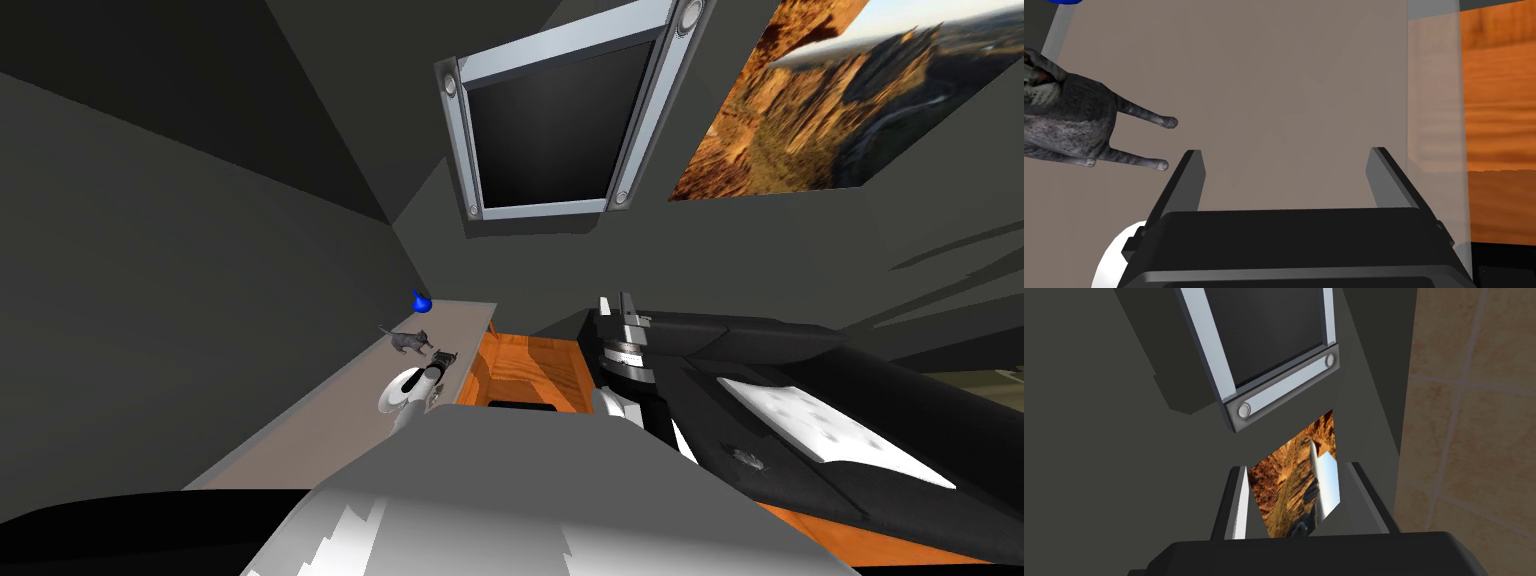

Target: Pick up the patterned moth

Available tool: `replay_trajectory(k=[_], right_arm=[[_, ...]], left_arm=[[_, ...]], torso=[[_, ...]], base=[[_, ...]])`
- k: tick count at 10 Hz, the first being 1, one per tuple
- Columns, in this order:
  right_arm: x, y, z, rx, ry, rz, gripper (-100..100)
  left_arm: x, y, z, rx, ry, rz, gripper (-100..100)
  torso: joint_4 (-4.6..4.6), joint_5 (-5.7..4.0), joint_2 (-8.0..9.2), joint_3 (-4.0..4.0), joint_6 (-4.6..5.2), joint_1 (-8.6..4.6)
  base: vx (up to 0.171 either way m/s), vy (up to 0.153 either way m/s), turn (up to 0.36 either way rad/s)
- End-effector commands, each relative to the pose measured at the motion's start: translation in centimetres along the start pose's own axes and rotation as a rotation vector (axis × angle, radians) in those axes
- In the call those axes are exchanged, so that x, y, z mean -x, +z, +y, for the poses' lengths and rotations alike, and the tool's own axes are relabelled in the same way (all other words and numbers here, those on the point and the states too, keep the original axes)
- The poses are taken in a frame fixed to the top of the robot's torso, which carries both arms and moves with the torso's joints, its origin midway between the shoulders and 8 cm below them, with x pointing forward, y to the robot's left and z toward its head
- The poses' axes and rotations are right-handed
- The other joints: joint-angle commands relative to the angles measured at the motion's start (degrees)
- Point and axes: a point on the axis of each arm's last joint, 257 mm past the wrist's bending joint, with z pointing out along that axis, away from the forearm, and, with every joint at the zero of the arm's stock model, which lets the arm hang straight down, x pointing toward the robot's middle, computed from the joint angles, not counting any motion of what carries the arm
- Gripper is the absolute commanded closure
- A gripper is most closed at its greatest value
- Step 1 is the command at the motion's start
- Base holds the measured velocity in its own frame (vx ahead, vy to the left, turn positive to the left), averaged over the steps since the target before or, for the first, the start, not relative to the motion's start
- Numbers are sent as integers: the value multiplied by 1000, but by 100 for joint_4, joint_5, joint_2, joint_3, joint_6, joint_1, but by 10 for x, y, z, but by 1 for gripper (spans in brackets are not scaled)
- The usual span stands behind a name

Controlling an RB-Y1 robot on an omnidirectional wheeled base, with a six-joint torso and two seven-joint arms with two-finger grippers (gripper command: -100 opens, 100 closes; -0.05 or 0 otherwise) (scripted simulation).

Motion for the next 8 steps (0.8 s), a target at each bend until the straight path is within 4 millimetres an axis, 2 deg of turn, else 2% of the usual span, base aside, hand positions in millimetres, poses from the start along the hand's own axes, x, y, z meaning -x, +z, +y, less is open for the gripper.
replay_trajectory(k=[1, 2, 3, 4, 5, 7, 8], right_arm=[[0, 0, 0, 0, 0, 0, 0], [0, 0, 0, 0, 0, 0, 0], [0, 0, 0, 0, 0, 0, 0], [0, 0, 0, 0, 0, 0, 0], [0, 0, 0, 0, 0, 0, 0], [0, 0, 0, 0, 0, 0, 0], [0, 0, 0, 0, 0, 0, 0]], left_arm=[[19, 1, 13, 33, -61, -39, -100], [19, 1, 13, 33, -61, -39, -100], [36, -1, 24, 60, -111, -72, -100], [36, -1, 24, 60, -111, -72, -100], [52, -3, 33, 83, -158, -104, -100], [68, -6, 42, 104, -201, -135, -100], [84, -10, 50, 121, -240, -166, -100]], torso=[[0, 0, 0, 0, 0, 0], [0, 0, 2, 1, 0, 1], [0, 0, 0, 0, 0, 0], [0, 0, 0, 0, 0, 3], [0, 0, -2, -1, 0, 2], [2, 1, 9, 5, 0, 5], [2, 1, 7, 4, -1, 7]], base=[[-38, 29, -36], [-31, 27, -19], [-30, 34, -35], [-24, 32, -11], [-36, 32, -17], [-58, 43, -16], [-44, 45, -2]])
